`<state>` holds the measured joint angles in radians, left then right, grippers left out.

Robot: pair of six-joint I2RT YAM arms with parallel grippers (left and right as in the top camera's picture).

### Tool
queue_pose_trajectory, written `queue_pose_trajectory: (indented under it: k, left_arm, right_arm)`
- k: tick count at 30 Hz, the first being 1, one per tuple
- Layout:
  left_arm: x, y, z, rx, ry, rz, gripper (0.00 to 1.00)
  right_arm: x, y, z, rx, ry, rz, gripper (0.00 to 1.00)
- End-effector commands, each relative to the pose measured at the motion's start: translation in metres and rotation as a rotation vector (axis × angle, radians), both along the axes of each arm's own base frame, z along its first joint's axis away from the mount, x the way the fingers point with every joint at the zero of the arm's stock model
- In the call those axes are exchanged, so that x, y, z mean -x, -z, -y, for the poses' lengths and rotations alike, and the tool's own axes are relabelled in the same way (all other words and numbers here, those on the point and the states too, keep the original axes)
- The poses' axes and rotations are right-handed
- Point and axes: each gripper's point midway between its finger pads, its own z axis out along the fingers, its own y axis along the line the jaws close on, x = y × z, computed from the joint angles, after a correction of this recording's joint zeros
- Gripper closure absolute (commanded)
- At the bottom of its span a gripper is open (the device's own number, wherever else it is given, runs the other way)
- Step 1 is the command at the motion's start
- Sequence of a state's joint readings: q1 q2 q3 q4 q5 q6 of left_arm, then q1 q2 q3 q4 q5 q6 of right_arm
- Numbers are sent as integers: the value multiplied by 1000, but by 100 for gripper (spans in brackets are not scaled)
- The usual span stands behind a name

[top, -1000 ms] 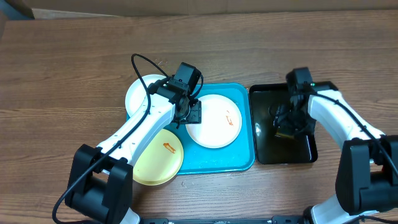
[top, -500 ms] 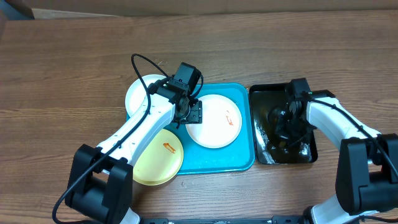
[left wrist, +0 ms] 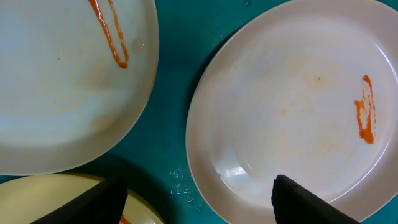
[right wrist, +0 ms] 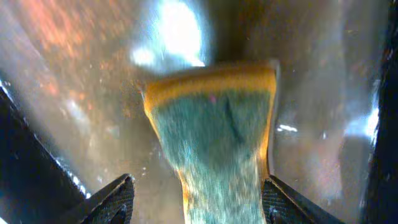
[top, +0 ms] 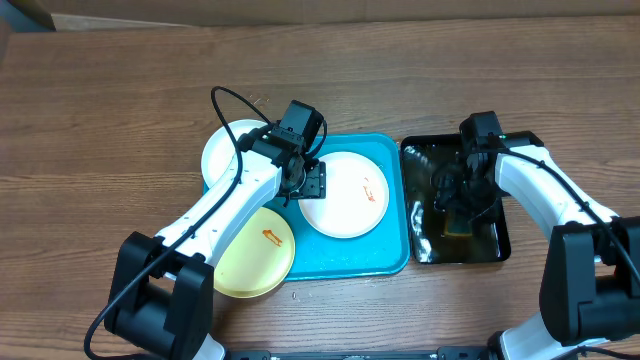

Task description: Clean dirty plates on tray and stack at the side

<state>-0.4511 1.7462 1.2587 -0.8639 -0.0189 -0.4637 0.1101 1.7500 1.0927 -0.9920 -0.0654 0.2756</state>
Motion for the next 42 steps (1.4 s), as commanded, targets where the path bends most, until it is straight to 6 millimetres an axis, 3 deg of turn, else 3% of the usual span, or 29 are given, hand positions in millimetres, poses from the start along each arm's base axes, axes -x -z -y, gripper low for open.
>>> queue_pose_trajectory:
  k: [1,9,10,11,12,14,16,18,19,20,22,28,30,31,32,33,35,38,41,42]
  left_arm:
    - [2,1,3,9,9,-6,24]
    - [2,1,3,9,9,-5,25]
    - [2,1,3,9,9,-5,25]
    - [2,1,3,9,9,-5,25]
    - [2,1,3,9,9,-6,25]
    - [2,1,3,9,9,-5,25]
    - [2,1,3,10,9,-6,25]
    - [2,1,3,10,9,-6,25]
    - [2,1,3,10,9,-6,25]
    - [2,1,3,10,10,-6,25]
    - [2,1,3,10,9,-6,25]
    - [2,1,3,10,9,-6,25]
    - [2,1,3,10,10,-6,26]
    - [2,1,3,10,10,-6,26]
    - [2,1,3,10,10,-6,26]
    - [2,1,3,10,10,-6,26]
    - [2,1,3,10,10,-6,26]
    - [2,1,3,12,10,-7,26]
    - [5,2,7,32,12,-20,26]
    - [5,2,6,33,5,-22,26]
  right_arm:
    - [-3,7,10,47,-8,18,33]
    - [2,15,10,46,-9,11,44]
    - [2,15,10,44,-9,11,53]
    - [2,15,10,43,-9,10,69]
    - [2,15,10,44,-9,10,79]
    - [3,15,10,44,-9,8,89]
    - [3,15,10,44,-9,6,85]
    - [3,15,10,44,-9,6,50]
    - [3,15,10,44,-9,7,38]
    - [2,15,10,44,-9,11,30]
    - [-2,15,10,43,-9,27,25]
    - [-23,14,8,38,-7,113,29]
    - [-29,14,7,36,-6,139,51]
    - [-31,14,7,35,-6,145,71]
    - [-31,13,7,34,-6,148,80]
    - [-32,13,7,34,-6,150,80]
    - [-32,13,7,34,-6,153,49]
    - [-33,13,7,34,-6,153,35]
    - [-37,13,7,32,-5,170,36]
    - [-38,13,6,31,-5,176,54]
